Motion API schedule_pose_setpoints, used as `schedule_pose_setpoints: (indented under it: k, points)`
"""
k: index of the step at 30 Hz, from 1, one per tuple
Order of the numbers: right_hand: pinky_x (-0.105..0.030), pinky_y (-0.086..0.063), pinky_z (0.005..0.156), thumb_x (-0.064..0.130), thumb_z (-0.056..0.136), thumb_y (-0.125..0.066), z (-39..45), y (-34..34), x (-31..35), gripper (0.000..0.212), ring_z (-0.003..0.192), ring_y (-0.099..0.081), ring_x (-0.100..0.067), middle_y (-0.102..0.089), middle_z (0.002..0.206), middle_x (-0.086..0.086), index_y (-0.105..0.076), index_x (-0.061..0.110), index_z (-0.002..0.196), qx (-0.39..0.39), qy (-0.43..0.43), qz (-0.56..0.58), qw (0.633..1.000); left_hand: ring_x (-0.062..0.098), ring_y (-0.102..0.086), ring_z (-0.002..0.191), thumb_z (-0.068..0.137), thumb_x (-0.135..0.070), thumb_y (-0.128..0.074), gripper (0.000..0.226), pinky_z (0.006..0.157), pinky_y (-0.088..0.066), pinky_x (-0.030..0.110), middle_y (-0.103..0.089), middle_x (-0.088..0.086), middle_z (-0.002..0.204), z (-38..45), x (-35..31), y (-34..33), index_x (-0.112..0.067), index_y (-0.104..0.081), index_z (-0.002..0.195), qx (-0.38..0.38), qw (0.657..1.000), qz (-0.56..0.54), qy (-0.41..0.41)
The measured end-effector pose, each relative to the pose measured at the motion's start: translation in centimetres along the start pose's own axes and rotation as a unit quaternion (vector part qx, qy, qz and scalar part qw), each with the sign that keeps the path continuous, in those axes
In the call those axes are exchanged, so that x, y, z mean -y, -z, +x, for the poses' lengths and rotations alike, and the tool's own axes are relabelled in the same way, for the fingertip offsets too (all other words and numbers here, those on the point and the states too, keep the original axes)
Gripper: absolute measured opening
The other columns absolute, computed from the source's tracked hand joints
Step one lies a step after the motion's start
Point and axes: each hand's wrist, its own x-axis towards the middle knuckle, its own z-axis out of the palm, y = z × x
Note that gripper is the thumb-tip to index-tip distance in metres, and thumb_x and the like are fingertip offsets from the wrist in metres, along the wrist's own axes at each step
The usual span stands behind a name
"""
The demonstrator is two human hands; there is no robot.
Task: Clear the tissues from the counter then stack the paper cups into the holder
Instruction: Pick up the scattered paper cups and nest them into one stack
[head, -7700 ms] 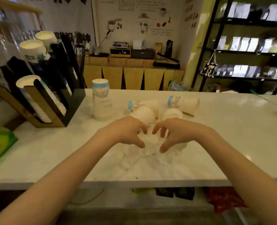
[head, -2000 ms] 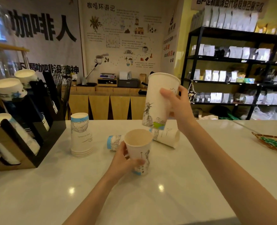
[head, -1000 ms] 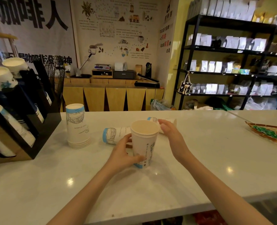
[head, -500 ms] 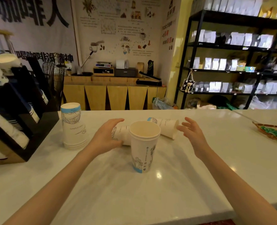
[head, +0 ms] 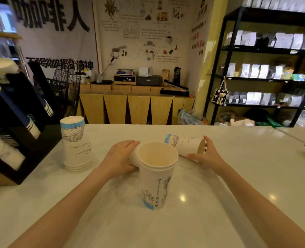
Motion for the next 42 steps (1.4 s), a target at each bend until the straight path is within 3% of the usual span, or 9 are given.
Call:
schedule_pose_setpoints:
  k: [4, 8, 13, 18, 21, 23, 28, 34, 42]
  points:
    - [-0.044, -0.043, 0.096, 0.031, 0.051, -0.085, 0.6, 0.3, -0.4, 0.109, 0.125, -0.039, -0.029, -0.032, 0.143, -0.01, -0.02, 0.029, 0.139, -0.011, -0.004, 0.007, 1.0, 0.016, -0.041, 0.124, 0.06, -0.058, -0.065, 0.081, 0.104, -0.033, 0.04, -0.047, -0.006, 0.136, 0.3, 0.4, -0.2, -0.031, -0.033, 0.131, -0.023, 1.0, 0.009, 0.008]
    - [-0.02, -0.046, 0.06, 0.029, 0.055, -0.083, 0.3, 0.1, 0.1, 0.097, 0.113, -0.044, -0.023, -0.038, 0.137, -0.009, -0.028, 0.024, 0.135, -0.021, 0.005, 0.013, 1.0, 0.022, -0.045, 0.118, 0.058, -0.042, -0.076, 0.083, 0.098, -0.037, 0.044, -0.049, 0.001, 0.133, 0.8, -0.7, 1.6, -0.024, -0.036, 0.129, -0.077, 0.992, -0.079, 0.067]
    - [-0.03, -0.047, 0.075, 0.026, 0.061, -0.08, -0.2, 0.0, 2.0, 0.079, 0.105, -0.046, -0.021, -0.043, 0.132, -0.009, -0.036, 0.022, 0.126, -0.034, 0.023, 0.057, 0.997, 0.012, -0.047, 0.099, 0.052, -0.035, -0.083, 0.079, 0.08, -0.044, 0.033, -0.051, -0.011, 0.109, 1.5, -2.6, 5.7, -0.027, -0.043, 0.12, -0.152, 0.948, -0.264, 0.087]
    - [-0.03, -0.051, 0.072, 0.024, 0.065, -0.077, -1.5, 0.2, 4.8, 0.072, 0.104, -0.052, -0.023, -0.048, 0.124, -0.007, -0.039, 0.02, 0.127, -0.016, 0.041, 0.131, 0.99, 0.018, -0.057, 0.102, 0.056, -0.022, -0.079, 0.068, 0.075, -0.048, 0.03, -0.06, -0.001, 0.111, 1.5, -4.2, 10.6, -0.019, -0.047, 0.116, -0.156, 0.836, -0.509, 0.133]
    - [-0.031, -0.052, 0.071, 0.023, 0.071, -0.072, -2.6, 0.5, 6.4, 0.067, 0.102, -0.056, -0.024, -0.053, 0.12, -0.007, -0.039, 0.018, 0.129, -0.003, 0.041, 0.209, 0.977, 0.026, -0.059, 0.104, 0.055, -0.029, -0.073, 0.06, 0.076, -0.052, 0.037, -0.065, 0.003, 0.107, 0.9, -5.5, 13.2, -0.017, -0.053, 0.11, -0.127, 0.752, -0.642, 0.084]
    - [-0.03, -0.051, 0.07, 0.023, 0.076, -0.067, -3.4, 0.9, 7.6, 0.059, 0.098, -0.058, -0.023, -0.056, 0.116, -0.007, -0.041, 0.017, 0.128, 0.006, 0.043, 0.261, 0.964, 0.023, -0.062, 0.099, 0.055, -0.034, -0.077, 0.056, 0.07, -0.056, 0.033, -0.068, 0.001, 0.101, 0.5, -6.4, 14.1, -0.018, -0.057, 0.104, -0.11, 0.732, -0.671, 0.048]
    - [-0.034, -0.052, 0.074, 0.029, 0.082, -0.055, -5.8, 2.9, 10.9, 0.023, 0.097, -0.06, -0.023, -0.058, 0.107, -0.005, -0.053, 0.027, 0.105, 0.021, 0.083, 0.37, 0.925, 0.02, -0.064, 0.096, 0.054, -0.033, -0.072, 0.057, 0.072, -0.056, 0.031, -0.07, -0.001, 0.1, -0.5, -8.2, 13.8, -0.018, -0.056, 0.107, -0.067, 0.736, -0.674, 0.005]
    - [-0.045, -0.047, 0.09, 0.041, 0.077, -0.051, -8.1, 5.1, 14.9, 0.042, 0.111, -0.055, -0.027, -0.056, 0.12, -0.008, -0.05, 0.028, 0.117, 0.057, 0.181, 0.381, 0.905, 0.01, -0.064, 0.098, 0.053, -0.031, -0.076, 0.06, 0.071, -0.055, 0.021, -0.07, -0.012, 0.102, -2.0, -8.9, 11.7, -0.034, -0.052, 0.108, -0.021, 0.793, -0.609, -0.009]
    - [-0.028, -0.053, 0.07, 0.036, 0.076, -0.05, -9.2, 7.6, 19.8, 0.033, 0.098, -0.061, -0.018, -0.061, 0.107, -0.001, -0.052, 0.027, 0.109, 0.079, 0.271, 0.311, 0.908, 0.006, -0.059, 0.104, 0.054, -0.035, -0.077, 0.075, 0.074, -0.051, 0.02, -0.062, -0.01, 0.116, -3.7, -9.1, 9.1, -0.034, -0.042, 0.12, 0.033, 0.835, -0.549, 0.026]
